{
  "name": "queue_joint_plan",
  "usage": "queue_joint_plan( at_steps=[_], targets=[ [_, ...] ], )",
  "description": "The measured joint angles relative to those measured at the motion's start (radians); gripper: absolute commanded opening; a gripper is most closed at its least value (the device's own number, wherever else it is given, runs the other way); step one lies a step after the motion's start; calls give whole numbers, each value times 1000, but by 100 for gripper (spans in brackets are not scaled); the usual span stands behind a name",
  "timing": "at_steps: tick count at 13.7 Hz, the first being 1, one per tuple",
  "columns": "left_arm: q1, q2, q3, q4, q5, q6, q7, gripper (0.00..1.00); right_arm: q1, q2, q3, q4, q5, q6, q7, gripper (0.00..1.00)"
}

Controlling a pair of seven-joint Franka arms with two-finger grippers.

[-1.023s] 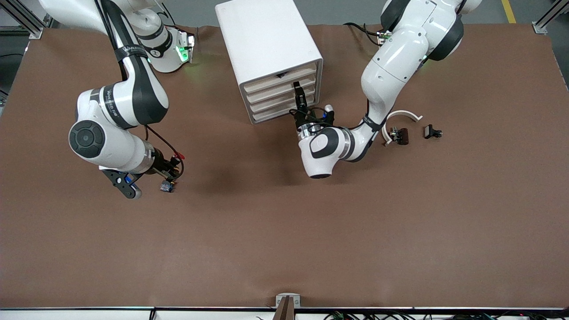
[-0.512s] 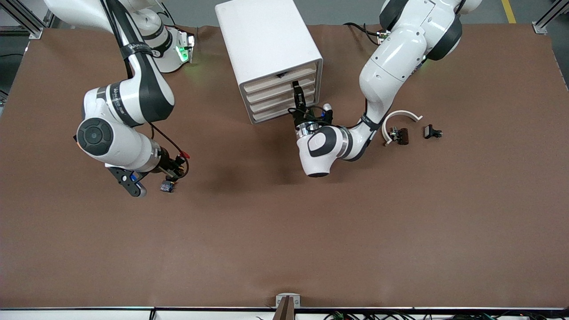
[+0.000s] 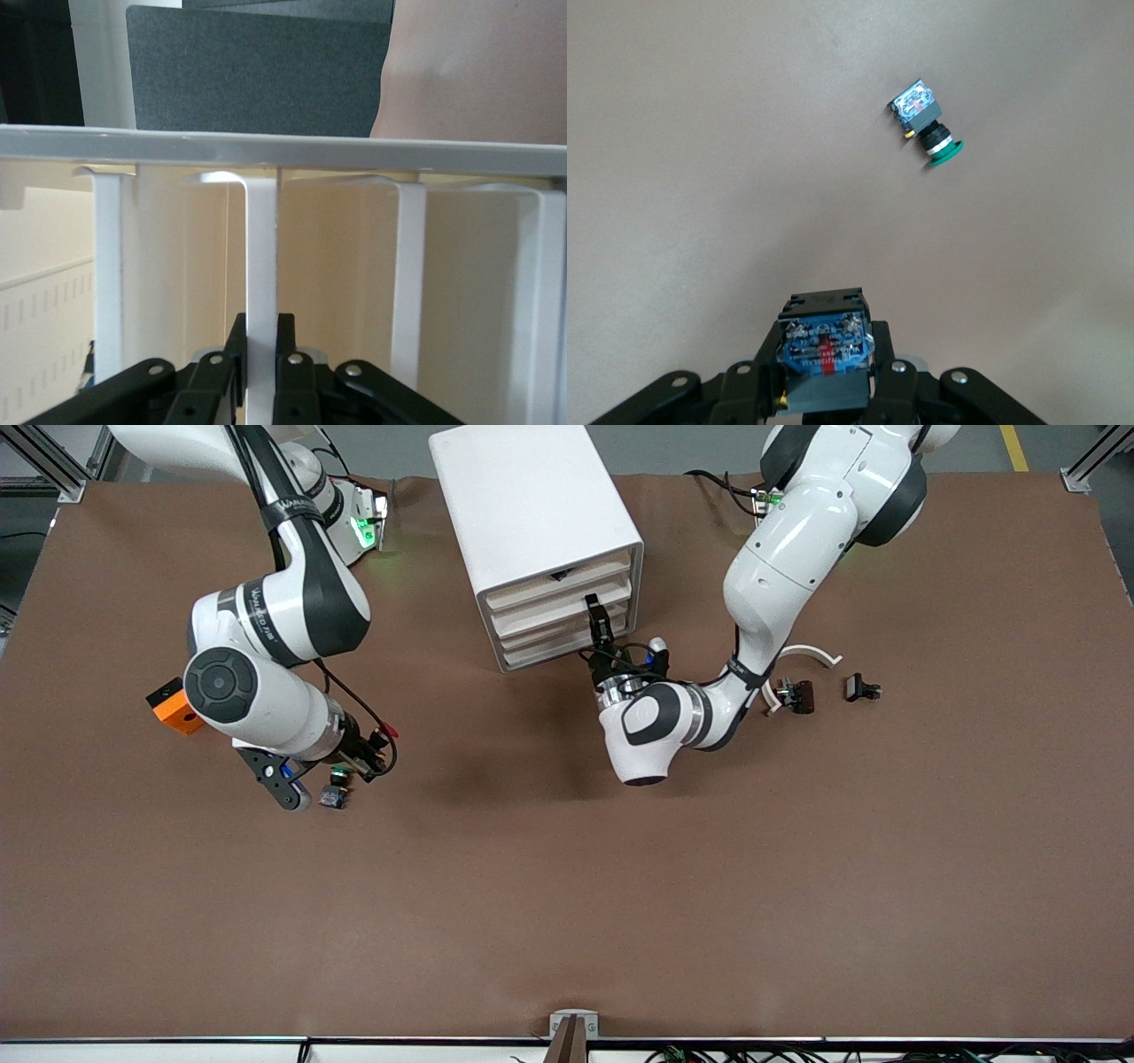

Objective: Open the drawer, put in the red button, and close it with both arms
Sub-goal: 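Pull the drawer open with the left gripper while the right gripper carries, then lower the red button into the open drawer and open the right gripper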

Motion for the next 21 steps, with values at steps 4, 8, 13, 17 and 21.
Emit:
queue_joint_plan(
  at_steps=[4, 8, 13, 17, 21],
  targets=[
    [67, -1, 11, 9, -1, 1, -1, 0, 26, 0, 1, 11, 0, 0, 55, 0],
    [87, -2, 61, 32, -25, 5, -1, 0, 103, 0, 3, 38, 0, 1, 193, 0],
    [143, -3, 75, 66, -34, 18, -1, 0, 244, 1, 5, 59, 1, 1, 418, 0],
    [144, -2, 75, 66, -35, 19, -2, 0, 378, 2, 7, 59, 1, 32, 572, 0],
    [144, -2, 76, 65, -35, 20, -2, 54, 481, 7, 7, 59, 1, 83, 620, 0]
  ],
)
